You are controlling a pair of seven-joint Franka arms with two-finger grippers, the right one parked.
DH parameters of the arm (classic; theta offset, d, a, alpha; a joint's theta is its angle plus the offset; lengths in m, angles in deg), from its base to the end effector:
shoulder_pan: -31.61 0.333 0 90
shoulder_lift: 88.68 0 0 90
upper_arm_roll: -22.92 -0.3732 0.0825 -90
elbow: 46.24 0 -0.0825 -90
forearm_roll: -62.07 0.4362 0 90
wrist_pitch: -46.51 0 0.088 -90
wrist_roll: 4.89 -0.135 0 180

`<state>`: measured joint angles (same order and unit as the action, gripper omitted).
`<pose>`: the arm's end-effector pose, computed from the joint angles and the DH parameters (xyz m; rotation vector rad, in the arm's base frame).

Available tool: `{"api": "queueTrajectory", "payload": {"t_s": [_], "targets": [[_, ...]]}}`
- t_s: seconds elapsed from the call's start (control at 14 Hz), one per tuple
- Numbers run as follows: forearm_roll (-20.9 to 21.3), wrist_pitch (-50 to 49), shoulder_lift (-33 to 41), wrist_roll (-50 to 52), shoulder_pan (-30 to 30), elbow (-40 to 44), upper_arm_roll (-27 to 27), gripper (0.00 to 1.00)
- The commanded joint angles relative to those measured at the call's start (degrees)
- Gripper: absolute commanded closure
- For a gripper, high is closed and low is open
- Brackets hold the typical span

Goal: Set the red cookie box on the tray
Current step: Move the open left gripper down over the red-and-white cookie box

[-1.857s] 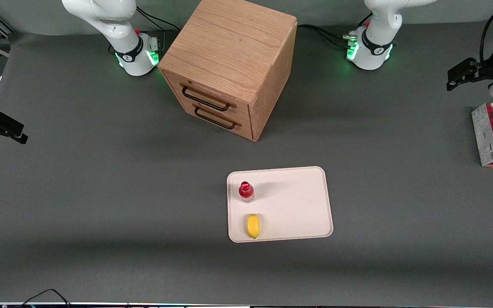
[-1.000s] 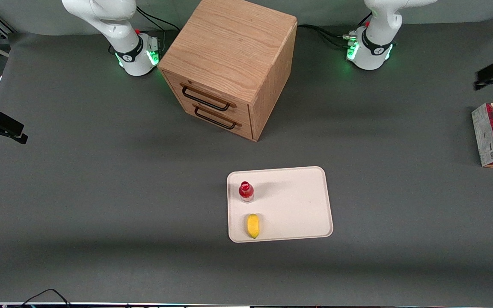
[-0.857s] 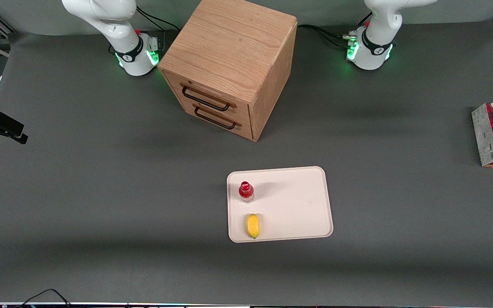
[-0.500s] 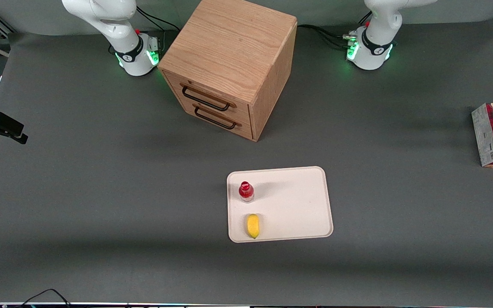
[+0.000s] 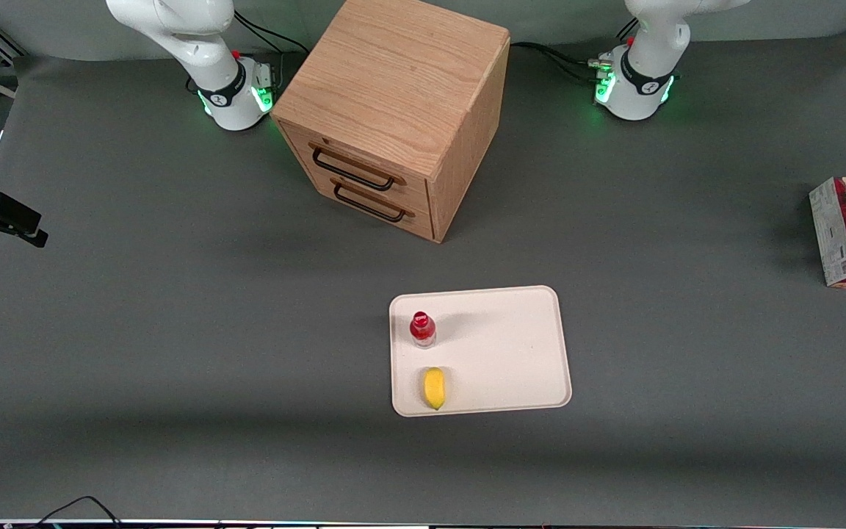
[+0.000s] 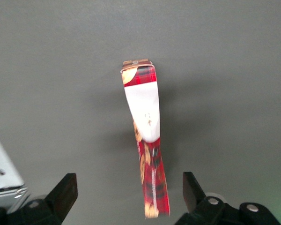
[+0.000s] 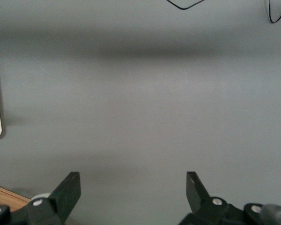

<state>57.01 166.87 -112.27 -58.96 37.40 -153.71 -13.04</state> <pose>0.5212 0.4250 0.3162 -3.0796 0.2988 0.2997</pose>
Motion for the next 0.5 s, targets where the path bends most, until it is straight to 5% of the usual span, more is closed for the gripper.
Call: {"api": "queueTrajectory", "payload": {"t_s": [0.0, 0.43], "targets": [[-3.19, 7.66, 0.83, -1.13, -0.60, -6.94, -0.60, 0.00], [-11.26, 17.88, -2.06, -6.56, 0.01, -13.12, -0.60, 0.00]]}}
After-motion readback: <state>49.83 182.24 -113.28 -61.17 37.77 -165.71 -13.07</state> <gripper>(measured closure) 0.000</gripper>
